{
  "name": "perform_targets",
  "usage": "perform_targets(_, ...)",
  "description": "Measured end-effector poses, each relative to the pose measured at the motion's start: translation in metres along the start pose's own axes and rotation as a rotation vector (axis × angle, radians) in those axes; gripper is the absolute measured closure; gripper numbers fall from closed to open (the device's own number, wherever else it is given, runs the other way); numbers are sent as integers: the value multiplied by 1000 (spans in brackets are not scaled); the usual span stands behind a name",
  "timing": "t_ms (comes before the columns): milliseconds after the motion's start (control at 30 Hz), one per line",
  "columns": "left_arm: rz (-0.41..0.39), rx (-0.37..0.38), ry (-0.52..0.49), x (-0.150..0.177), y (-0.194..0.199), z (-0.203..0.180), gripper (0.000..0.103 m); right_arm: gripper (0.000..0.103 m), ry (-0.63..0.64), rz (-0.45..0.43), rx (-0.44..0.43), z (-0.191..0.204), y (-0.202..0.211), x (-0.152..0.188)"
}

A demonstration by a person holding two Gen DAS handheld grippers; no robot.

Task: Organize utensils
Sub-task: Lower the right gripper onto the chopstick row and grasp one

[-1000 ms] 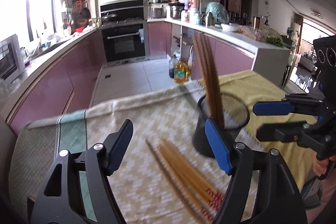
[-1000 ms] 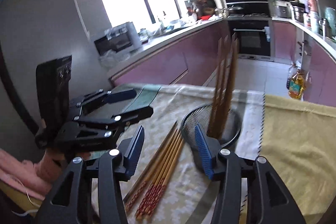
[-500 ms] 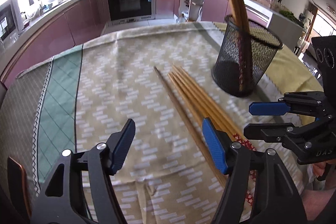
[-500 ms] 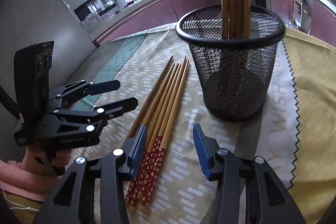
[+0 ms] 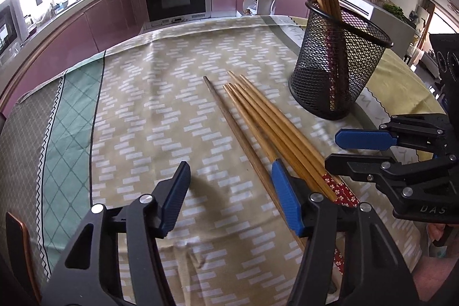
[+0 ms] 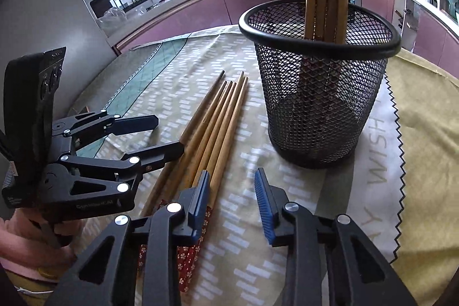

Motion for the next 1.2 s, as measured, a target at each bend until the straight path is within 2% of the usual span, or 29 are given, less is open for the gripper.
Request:
perform_targets(200,1,6,-20,2,2,-2,50,73,25,6,60,6,-1,-5)
perform_targets(467,5,7,-13,3,2,0,49,73,27,-5,38,11,-1,-10)
perform_targets(767,9,6,-20,1,-1,1,52,75,35,14,86,9,-7,-9)
perform_targets(867,13,-5,-30,-2,-4,-1,54,77,62,17,128,14,-13,-14)
perform_targets(967,10,-10,-37,-8,-7,-2,57,78,66,9,140,18,-19,-22)
perform_targets(1033,9,-8,-33,-11,-9,0,63,81,67,-2,149,18,-21,-26)
perform_targets(1133,7,-6,-29,-15,-10,0,71,88,48,-13,136,15,-22,-28)
perform_targets(1167,5,-4,-26,-15,-10,0,73,93,37,-14,123,13,-22,-28)
perform_targets(1200,3,5,-22,-15,-10,0,79,95,24,-16,111,11,-21,-28)
Point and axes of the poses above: each gripper's, at about its wrist camera, not at the fingertips, and y roughly against the way its jaws point, z to its left, x to its underside, the point moved 3 cm from there along -y, roughly the way its jaws point, and after that the axes turned 10 degrees about z, right-handed, at the moved point
